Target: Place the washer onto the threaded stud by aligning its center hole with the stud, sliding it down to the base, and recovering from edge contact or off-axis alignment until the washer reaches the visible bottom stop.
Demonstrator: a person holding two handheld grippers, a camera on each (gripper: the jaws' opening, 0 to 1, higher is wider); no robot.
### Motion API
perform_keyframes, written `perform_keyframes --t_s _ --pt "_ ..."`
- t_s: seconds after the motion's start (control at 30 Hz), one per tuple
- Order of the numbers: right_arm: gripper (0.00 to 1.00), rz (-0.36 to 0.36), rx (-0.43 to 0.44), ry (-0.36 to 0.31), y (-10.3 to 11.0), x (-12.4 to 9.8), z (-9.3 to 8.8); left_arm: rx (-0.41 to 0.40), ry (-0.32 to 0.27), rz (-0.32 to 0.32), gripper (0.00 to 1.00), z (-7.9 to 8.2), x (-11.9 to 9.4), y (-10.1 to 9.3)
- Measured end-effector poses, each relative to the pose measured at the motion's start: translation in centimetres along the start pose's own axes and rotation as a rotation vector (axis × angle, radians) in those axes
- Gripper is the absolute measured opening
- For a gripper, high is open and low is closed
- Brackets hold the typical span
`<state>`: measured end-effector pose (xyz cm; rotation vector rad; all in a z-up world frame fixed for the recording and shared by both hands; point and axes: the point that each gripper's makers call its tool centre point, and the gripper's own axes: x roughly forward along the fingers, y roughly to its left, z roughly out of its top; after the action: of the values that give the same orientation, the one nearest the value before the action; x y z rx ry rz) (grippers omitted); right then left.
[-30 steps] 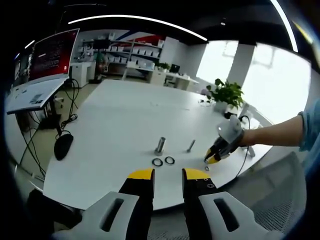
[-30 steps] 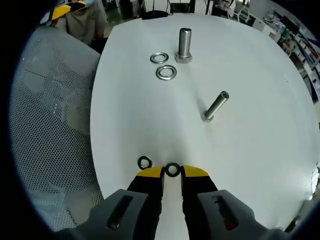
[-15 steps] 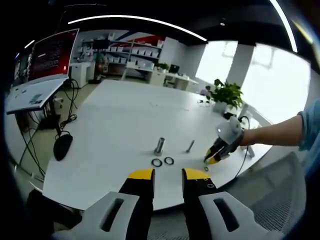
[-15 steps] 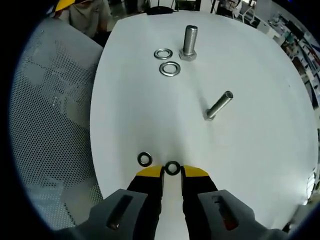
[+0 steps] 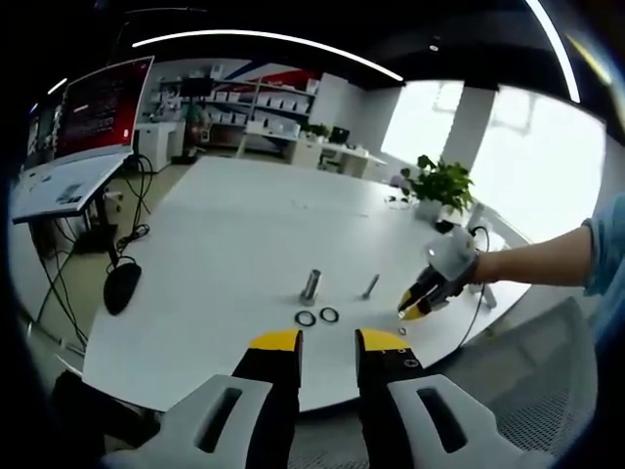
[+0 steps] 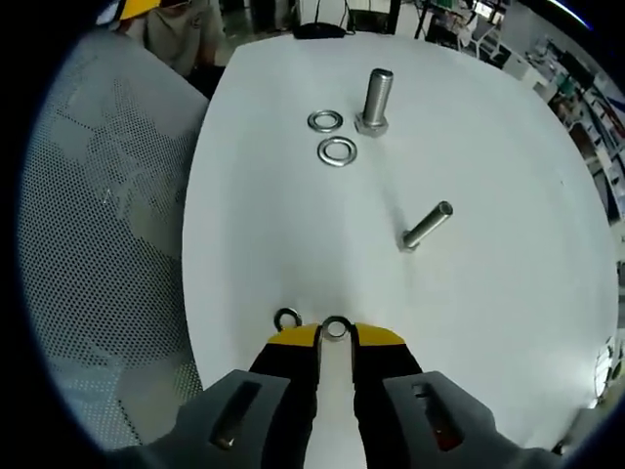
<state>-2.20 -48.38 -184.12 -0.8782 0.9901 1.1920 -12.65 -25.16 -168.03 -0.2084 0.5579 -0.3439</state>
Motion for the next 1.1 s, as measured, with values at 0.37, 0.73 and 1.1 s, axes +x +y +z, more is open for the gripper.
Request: perform_keyframes --t_s 0.37,0.73,1.1 --pt "0.13 0.034 -0.04 0.008 0.2 -1.3 1.6 -0.001 -0.001 0.003 0.19 0.0 0.0 0.0" --pt "0.13 0.045 -0.09 0.015 -1.0 -3.1 3.8 -0.003 -0.002 0.005 0.19 0.0 -0.1 0.1" --pt "0.13 0.033 -0.123 0.029 -2.5 -3.8 4.9 -0.003 0.002 0.005 0.19 -0.1 0.0 0.1"
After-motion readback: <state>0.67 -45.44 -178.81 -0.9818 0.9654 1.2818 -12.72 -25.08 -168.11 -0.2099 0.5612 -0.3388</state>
